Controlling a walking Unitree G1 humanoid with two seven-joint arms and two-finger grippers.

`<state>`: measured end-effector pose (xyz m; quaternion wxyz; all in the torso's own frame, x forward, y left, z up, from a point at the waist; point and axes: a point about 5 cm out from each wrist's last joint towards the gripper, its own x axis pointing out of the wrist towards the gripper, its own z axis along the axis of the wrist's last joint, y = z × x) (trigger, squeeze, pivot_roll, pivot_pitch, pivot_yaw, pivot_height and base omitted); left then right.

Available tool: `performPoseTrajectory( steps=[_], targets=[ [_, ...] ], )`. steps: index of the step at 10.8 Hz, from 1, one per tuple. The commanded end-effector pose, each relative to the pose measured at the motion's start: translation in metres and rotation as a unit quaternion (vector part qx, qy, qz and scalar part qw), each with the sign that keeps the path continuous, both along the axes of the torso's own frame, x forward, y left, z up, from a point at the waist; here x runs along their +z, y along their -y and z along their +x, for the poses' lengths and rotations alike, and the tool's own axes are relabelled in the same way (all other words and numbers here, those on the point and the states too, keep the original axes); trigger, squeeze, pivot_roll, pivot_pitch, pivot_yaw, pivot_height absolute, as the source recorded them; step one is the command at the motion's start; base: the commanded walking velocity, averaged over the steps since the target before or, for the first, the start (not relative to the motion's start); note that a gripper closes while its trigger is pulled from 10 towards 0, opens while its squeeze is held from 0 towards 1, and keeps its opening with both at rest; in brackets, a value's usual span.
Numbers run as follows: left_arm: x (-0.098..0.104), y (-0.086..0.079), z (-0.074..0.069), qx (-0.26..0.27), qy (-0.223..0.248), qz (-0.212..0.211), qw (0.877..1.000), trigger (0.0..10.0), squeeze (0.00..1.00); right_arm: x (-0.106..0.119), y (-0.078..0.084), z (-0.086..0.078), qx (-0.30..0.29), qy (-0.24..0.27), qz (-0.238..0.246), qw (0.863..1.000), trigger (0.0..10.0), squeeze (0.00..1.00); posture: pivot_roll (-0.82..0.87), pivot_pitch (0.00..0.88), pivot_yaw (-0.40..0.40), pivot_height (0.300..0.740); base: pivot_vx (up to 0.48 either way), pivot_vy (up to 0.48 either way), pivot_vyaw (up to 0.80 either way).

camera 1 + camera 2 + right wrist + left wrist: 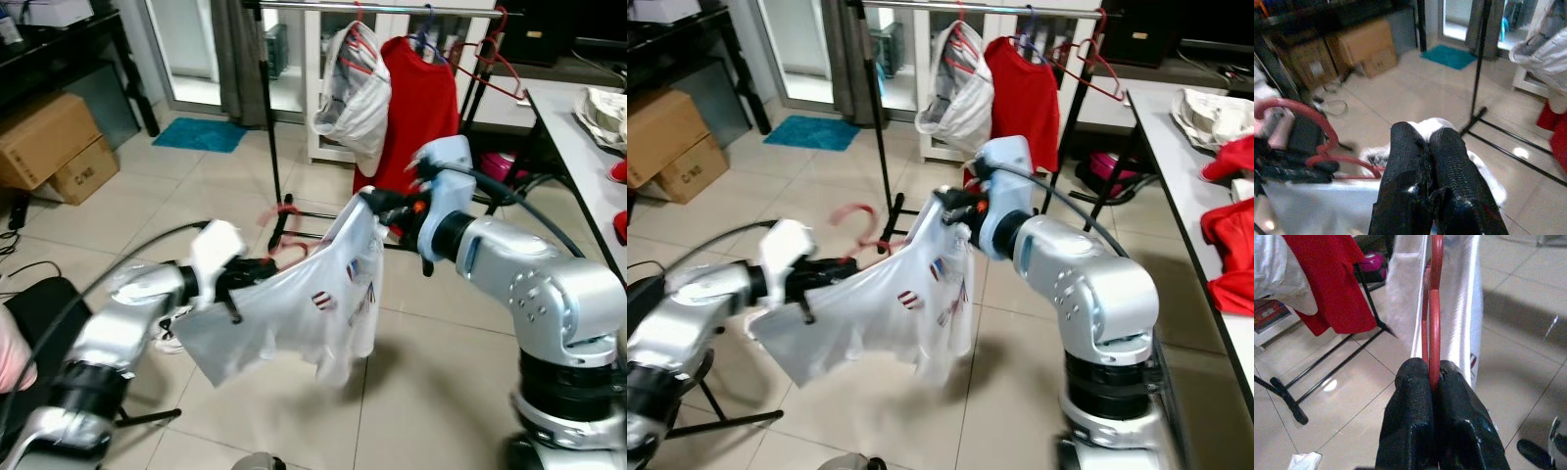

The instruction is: Hang hanger

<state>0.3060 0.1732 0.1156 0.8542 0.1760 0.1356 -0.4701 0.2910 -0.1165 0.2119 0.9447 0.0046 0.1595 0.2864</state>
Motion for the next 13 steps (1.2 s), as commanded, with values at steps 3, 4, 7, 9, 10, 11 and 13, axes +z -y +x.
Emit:
performPoseTrajectory(
  steps=[3,4,7,9,10,11,13],
  targets=[
    [0.007,0.016,0.003,-0.038,0.022,0.022,0.999,0.0,0.00,-0.025,0.007,-0.001,-0.024,-0.024,-0.097,0.995,0.0,0.00,-0.08,0.000,0.062,0.740,0.000,0.000,0.00],
    [0.009,0.019,0.001,-0.057,0.026,0.031,0.998,0.0,0.00,-0.037,0.015,0.002,-0.045,-0.025,-0.139,0.989,0.0,0.00,-0.08,0.000,0.063,0.740,0.000,0.000,0.00],
    [0.006,-0.001,-0.002,-0.025,0.026,0.078,0.996,0.0,0.00,-0.037,0.051,0.016,-0.137,-0.027,-0.111,0.984,0.0,0.00,-0.08,0.000,0.051,0.740,0.000,0.000,0.00],
    [0.004,-0.008,0.002,0.016,0.027,0.079,0.996,0.0,0.00,-0.030,0.059,0.018,-0.167,-0.029,-0.065,0.983,0.0,0.00,-0.07,0.000,0.045,0.740,0.000,0.000,0.00],
    [0.008,-0.007,0.004,0.026,0.034,0.071,0.997,0.0,0.00,-0.034,0.064,0.017,-0.178,-0.034,-0.074,0.981,0.0,0.00,-0.07,0.000,0.045,0.740,0.000,0.000,0.00],
    [0.017,-0.009,0.011,0.050,0.051,0.051,0.996,0.0,0.00,-0.042,0.068,0.010,-0.179,-0.049,-0.076,0.980,0.0,0.00,-0.08,0.000,0.046,0.740,0.000,0.000,0.00],
    [0.028,-0.011,0.018,0.072,0.071,0.027,0.995,0.0,0.00,-0.051,0.064,-0.002,-0.154,-0.078,-0.078,0.982,0.0,0.00,-0.08,0.000,0.049,0.740,0.000,0.000,0.00]
  ],
)
